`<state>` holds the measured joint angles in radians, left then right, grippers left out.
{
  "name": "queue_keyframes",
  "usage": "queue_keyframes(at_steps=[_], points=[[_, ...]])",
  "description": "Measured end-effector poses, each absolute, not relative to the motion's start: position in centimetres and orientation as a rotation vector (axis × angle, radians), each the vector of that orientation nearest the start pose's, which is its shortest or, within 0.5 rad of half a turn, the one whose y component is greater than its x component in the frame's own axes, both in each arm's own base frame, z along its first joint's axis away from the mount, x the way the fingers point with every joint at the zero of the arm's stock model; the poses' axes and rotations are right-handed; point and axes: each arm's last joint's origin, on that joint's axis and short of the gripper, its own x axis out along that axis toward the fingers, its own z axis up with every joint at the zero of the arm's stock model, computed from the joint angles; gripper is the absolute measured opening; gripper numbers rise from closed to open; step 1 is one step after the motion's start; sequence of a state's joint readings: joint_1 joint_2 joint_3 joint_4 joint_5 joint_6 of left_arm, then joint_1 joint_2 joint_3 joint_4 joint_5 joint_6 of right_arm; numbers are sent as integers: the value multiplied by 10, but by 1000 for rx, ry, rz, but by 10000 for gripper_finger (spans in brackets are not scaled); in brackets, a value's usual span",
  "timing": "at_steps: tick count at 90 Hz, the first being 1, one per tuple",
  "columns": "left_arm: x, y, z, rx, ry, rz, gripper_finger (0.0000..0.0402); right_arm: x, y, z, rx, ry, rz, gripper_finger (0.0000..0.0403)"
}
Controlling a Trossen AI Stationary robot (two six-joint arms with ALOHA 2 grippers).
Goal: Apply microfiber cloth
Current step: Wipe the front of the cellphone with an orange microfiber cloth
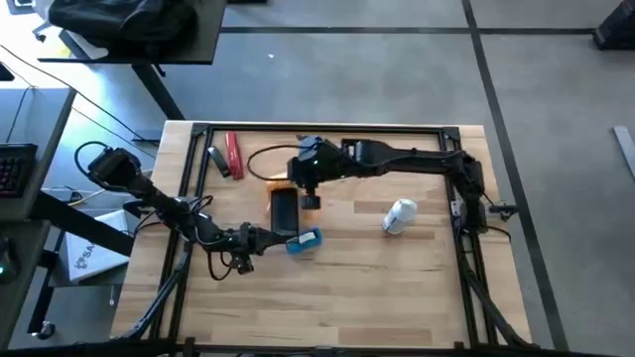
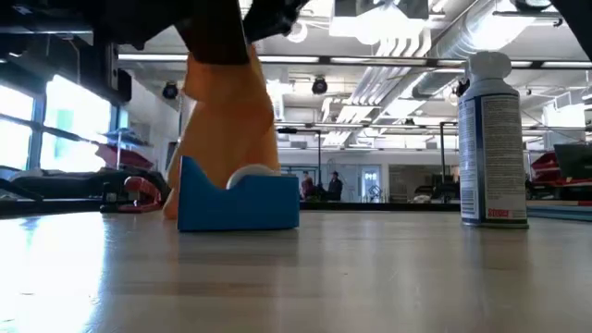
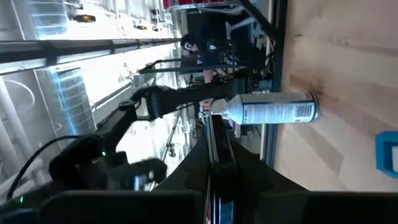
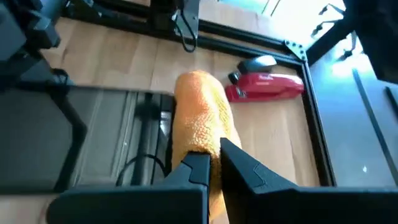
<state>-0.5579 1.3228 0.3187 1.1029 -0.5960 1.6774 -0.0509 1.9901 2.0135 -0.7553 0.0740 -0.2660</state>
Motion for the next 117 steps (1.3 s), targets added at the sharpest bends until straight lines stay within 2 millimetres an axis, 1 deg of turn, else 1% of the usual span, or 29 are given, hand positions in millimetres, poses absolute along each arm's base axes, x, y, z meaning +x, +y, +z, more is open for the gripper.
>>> queue_keyframes(at_steps=[9,17,29,41,51,70,81,88,106,117], points=[[203,-106,194,1628,-26,99,14,442,-14,343,-241,762,15,0],[204,-104,194,1625,-20,111,14,446,-2,338,-249,763,42,0],[206,-101,193,1624,-6,117,14,454,13,325,-257,781,82,0],[206,-100,192,1627,-3,111,14,460,23,318,-246,764,145,0],[206,-101,192,1628,-20,90,14,464,19,312,-265,778,96,0],[203,-106,192,1618,-36,84,14,464,-15,311,-272,793,10,0],[202,-108,194,1602,-58,86,14,462,-25,307,-270,834,-4,0],[202,-107,194,1600,-40,98,14,460,-26,306,-283,862,0,0],[203,-106,193,1575,-5,108,14,445,-17,329,-340,849,-35,0],[203,-105,193,1550,-3,109,14,441,-13,332,-346,855,-20,0]])
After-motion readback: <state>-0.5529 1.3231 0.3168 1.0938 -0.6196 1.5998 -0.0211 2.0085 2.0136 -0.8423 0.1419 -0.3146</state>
